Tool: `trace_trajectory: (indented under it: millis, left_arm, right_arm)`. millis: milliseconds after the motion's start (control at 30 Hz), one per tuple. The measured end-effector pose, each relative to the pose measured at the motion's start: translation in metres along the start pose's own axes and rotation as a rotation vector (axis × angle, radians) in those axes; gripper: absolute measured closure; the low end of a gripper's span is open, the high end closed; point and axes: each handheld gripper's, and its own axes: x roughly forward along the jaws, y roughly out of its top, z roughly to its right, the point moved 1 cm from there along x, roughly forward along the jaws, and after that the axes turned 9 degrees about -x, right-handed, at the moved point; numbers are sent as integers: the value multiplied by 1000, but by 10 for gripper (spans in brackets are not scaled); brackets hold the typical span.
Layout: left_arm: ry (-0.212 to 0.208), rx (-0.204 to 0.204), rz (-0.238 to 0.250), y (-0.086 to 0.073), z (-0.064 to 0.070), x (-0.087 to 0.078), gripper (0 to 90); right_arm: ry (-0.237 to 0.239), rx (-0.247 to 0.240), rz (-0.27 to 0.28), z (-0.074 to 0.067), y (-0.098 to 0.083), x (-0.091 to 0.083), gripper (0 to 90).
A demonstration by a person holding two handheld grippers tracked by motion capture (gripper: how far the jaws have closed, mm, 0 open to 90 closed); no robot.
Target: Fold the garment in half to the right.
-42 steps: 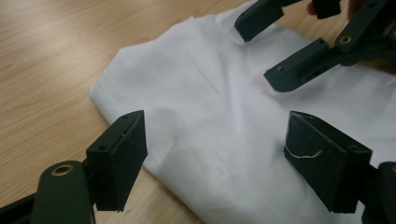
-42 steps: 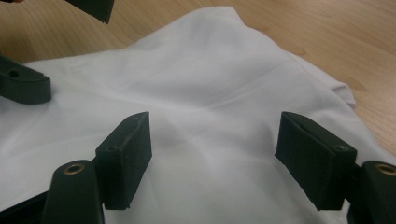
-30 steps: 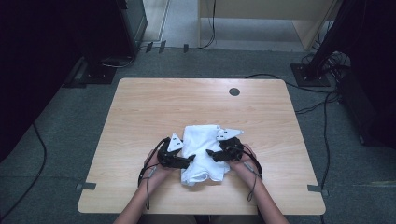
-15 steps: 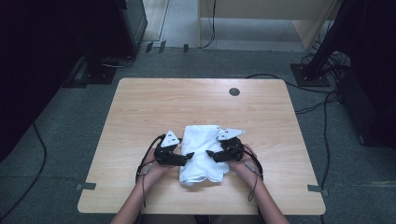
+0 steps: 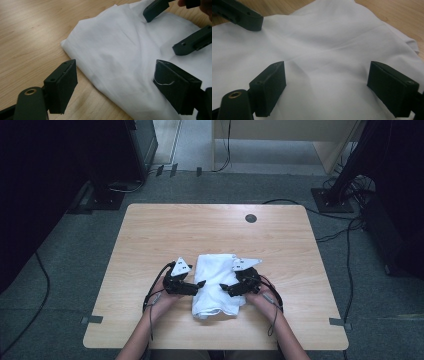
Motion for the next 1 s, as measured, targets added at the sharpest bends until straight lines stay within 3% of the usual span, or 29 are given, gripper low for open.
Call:
trace_trajectory:
  millis: [333,400,1000]
  left_arm:
    - [-2,9,-12,1,-2,-4,193]
    - [19,4,-9,1,-4,-6,193]
    - [33,8,-17,-1,-13,-10,193]
  right_arm:
    - [-5,-12,9,2,-3,-5,147]
    - [-9,-17,7,2,-3,-5,147]
    - [-29,-33,-2,6,-4,-11,138]
